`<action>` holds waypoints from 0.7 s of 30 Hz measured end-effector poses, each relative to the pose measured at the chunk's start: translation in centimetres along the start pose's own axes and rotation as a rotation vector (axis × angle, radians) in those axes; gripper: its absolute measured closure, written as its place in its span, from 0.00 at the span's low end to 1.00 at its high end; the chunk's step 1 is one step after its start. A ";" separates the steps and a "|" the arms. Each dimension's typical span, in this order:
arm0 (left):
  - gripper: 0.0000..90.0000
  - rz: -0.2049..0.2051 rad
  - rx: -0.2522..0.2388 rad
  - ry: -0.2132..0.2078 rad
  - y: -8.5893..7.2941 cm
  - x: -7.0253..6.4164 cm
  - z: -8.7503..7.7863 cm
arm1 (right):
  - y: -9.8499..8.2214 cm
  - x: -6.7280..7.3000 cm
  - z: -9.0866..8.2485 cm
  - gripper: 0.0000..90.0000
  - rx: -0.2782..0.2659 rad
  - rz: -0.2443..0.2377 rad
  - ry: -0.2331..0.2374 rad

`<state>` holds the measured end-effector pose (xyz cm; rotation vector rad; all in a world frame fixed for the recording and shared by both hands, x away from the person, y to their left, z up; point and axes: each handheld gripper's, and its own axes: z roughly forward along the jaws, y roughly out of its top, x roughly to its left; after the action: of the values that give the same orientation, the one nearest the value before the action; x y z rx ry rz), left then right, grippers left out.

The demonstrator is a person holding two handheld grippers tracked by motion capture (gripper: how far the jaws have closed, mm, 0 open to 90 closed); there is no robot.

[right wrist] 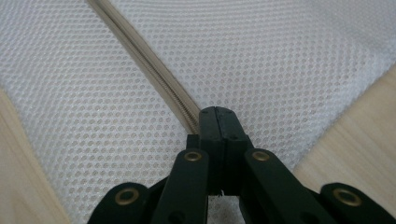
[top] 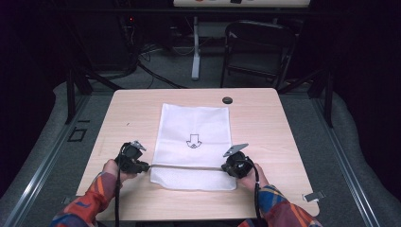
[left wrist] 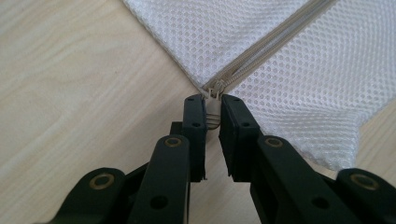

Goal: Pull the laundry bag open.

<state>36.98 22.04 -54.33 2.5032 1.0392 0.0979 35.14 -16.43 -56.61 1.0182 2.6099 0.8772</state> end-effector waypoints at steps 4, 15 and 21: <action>0.63 -0.017 -0.005 0.023 0.3 0.1 0.0 | 0.0 -0.1 -0.3 0.82 -0.017 -0.018 0.009; 0.17 -0.060 -0.083 0.048 0.1 0.8 -1.4 | 0.4 -1.1 -3.2 0.14 0.022 0.023 -0.061; 0.14 -0.103 -0.109 0.061 -0.3 1.4 -1.8 | -0.4 -2.2 -4.8 0.07 0.024 0.052 -0.073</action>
<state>37.40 23.86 -52.99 2.3582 1.1543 0.1963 34.68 -20.36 -53.08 1.1071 2.5497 0.8061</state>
